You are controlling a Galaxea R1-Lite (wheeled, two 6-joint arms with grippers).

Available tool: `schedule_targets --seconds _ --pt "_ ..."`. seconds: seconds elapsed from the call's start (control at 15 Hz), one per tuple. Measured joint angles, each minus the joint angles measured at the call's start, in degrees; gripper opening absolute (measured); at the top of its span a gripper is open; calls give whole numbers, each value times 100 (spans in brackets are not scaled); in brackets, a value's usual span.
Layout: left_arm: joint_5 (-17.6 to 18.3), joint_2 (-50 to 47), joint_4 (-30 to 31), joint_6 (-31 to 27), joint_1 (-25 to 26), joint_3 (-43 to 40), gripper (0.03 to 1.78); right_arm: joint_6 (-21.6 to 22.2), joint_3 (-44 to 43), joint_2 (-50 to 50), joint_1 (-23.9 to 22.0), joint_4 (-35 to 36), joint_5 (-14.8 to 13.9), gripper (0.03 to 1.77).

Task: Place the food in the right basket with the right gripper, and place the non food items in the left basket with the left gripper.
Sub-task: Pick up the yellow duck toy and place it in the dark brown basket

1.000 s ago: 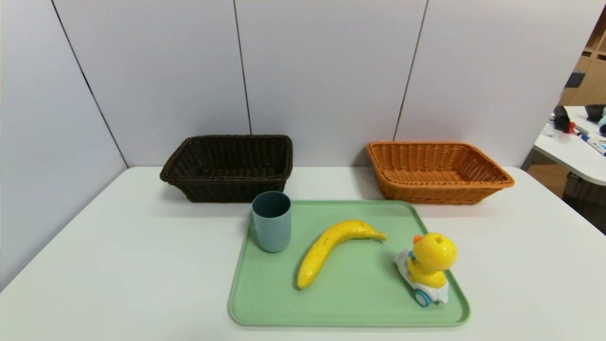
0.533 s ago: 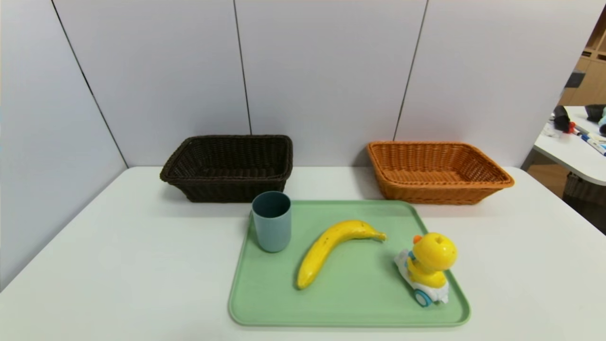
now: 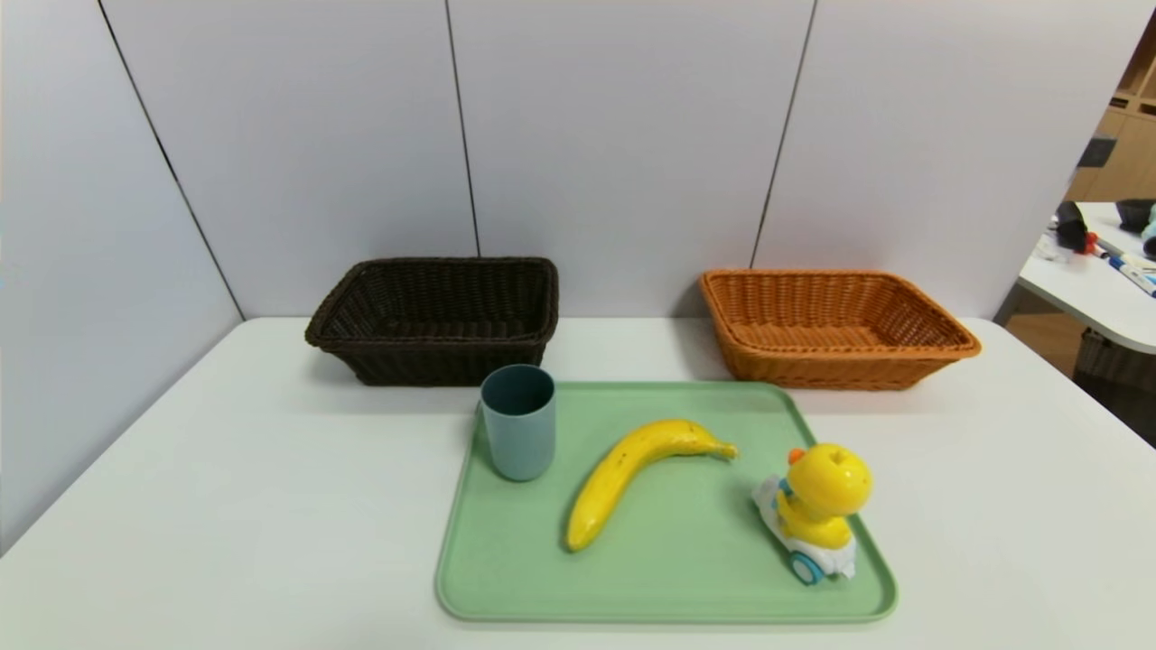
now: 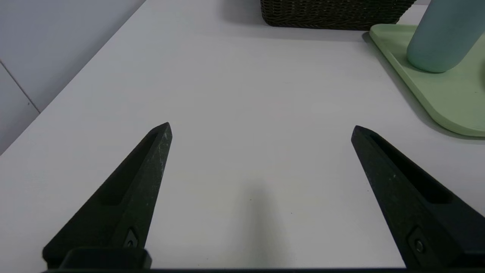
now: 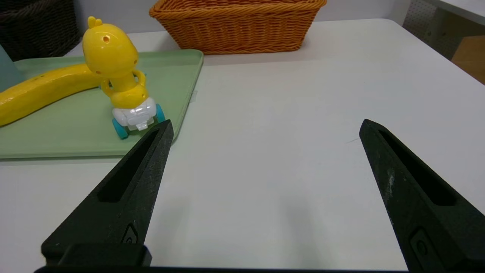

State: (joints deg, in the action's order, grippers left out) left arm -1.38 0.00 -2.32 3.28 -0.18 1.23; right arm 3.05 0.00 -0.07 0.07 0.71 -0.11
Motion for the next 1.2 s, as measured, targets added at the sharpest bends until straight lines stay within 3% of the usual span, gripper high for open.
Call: schedule_targets --seconds 1.2 --pt "0 0 -2 -23 0 0 169 11 0 0 0 -5 1 169"
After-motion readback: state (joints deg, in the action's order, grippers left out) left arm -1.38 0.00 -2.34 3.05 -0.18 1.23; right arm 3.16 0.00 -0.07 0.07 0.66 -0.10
